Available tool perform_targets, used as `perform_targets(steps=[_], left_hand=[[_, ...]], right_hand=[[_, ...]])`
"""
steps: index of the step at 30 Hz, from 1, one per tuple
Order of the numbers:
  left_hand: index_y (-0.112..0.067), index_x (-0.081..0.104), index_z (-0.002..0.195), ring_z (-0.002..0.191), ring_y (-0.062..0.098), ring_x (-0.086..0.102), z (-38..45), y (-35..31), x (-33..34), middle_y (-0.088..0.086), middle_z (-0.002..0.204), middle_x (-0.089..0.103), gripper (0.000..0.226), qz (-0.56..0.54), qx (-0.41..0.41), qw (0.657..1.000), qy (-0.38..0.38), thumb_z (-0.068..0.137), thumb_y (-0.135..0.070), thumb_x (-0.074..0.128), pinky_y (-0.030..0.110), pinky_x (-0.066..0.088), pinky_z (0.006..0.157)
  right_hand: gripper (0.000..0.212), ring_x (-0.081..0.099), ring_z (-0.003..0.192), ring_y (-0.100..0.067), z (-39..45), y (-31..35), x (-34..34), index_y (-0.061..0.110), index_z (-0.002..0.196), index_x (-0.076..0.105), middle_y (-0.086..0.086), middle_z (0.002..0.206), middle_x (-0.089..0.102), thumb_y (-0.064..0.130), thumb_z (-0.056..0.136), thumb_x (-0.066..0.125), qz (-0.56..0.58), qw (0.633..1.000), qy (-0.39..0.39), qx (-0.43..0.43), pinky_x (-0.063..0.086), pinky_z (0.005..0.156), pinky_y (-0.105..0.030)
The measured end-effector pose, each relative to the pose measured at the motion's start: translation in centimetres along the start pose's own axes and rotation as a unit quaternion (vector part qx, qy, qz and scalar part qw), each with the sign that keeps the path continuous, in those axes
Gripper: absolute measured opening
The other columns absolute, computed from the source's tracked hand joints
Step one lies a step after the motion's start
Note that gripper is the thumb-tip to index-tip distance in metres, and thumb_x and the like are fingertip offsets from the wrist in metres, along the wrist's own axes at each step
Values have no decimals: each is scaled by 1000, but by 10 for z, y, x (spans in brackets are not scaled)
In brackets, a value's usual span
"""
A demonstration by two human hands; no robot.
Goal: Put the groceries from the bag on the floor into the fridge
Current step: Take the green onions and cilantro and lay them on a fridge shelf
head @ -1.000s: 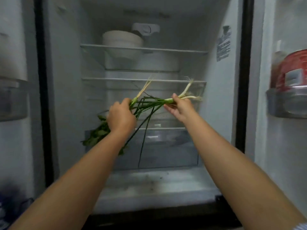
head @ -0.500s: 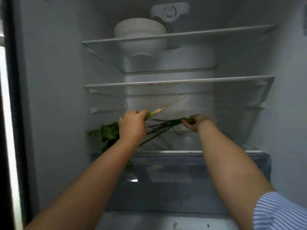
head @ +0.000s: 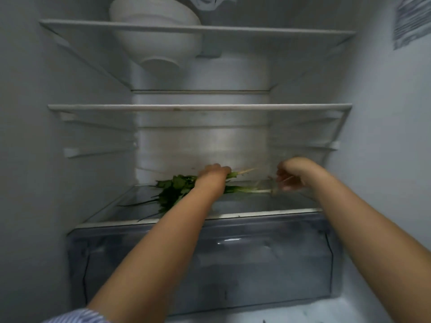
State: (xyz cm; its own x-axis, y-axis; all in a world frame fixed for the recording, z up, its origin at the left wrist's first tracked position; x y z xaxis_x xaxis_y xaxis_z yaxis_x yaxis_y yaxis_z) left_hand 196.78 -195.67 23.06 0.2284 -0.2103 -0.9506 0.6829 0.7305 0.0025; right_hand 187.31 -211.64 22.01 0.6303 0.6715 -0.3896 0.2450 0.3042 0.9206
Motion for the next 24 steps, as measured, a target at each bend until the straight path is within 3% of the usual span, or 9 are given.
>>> perform_targets(steps=[3,6,8,10,12,16,19,22,24], left_hand=[[-17,18,150,135,30,36,-2,-8,21,13,152,28,62,-54,26,996,65,97,-29,49,34,35,108],[-13,33,145,130,26,44,-20,-8,1,12,146,41,53,-149,62,987,-23,97,-29,48,31,37,106],[-10,46,136,121,24,52,-35,-4,-12,12,136,53,43,-140,84,985,-61,97,-26,49,31,43,99],[-8,60,121,103,22,59,-51,1,-17,12,119,64,32,-117,90,986,-82,96,-25,50,30,46,85],[-4,68,105,89,24,61,-67,8,-24,14,102,70,27,-143,82,974,-155,96,-22,50,27,42,71],[-6,68,101,89,27,63,-90,14,-27,12,96,71,26,-143,38,955,-255,95,-22,49,26,37,66],[-6,67,97,88,29,63,-101,13,-26,10,92,69,28,-75,17,958,-277,95,-24,46,30,39,62],[-6,65,62,54,29,60,-133,-2,-13,8,57,63,41,20,63,951,-303,90,-27,43,25,26,41],[-8,66,58,47,25,58,-158,-7,-3,7,52,61,41,71,82,929,-354,83,-32,44,29,32,48]], right_hand=[[35,49,36,-14,-29,5,-1,10,60,46,-4,50,52,12,95,44,-89,991,2,-104,39,35,-15],[23,51,57,-9,-63,6,7,13,67,59,-2,66,61,15,90,56,-157,962,14,-225,42,50,-13],[9,57,72,-10,-88,6,16,10,85,68,-2,81,63,18,84,65,-184,936,12,-301,46,67,-15],[24,58,85,-12,-101,-3,32,6,97,69,-4,90,65,21,79,71,-235,911,31,-337,45,80,-22],[35,58,93,-18,-108,-13,51,7,101,68,-7,98,65,30,75,73,-314,871,14,-378,45,85,-28],[44,61,59,-26,-129,-19,65,9,68,62,-7,67,61,40,46,84,-401,751,-208,-481,50,54,-24],[52,58,52,-27,-144,-15,70,8,60,55,-10,61,57,30,30,91,-403,740,-266,-469,47,48,-23],[53,59,51,-28,-152,-14,67,6,60,54,-12,60,58,25,27,91,-405,742,-283,-453,48,48,-24],[54,59,51,-29,-161,-16,63,6,60,54,-12,60,58,24,25,92,-395,752,-281,-447,49,48,-25]])
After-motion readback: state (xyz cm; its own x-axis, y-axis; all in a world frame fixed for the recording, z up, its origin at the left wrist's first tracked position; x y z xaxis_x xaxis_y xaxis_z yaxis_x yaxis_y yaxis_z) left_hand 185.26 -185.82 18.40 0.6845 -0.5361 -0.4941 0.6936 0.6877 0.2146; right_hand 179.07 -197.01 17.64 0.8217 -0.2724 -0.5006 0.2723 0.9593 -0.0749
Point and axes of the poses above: each hand's wrist, its own z-axis towards the middle knuckle, its own x-axis out of the palm, y = z × x, the point moved 9 cm from there along z, towards the middle knuckle
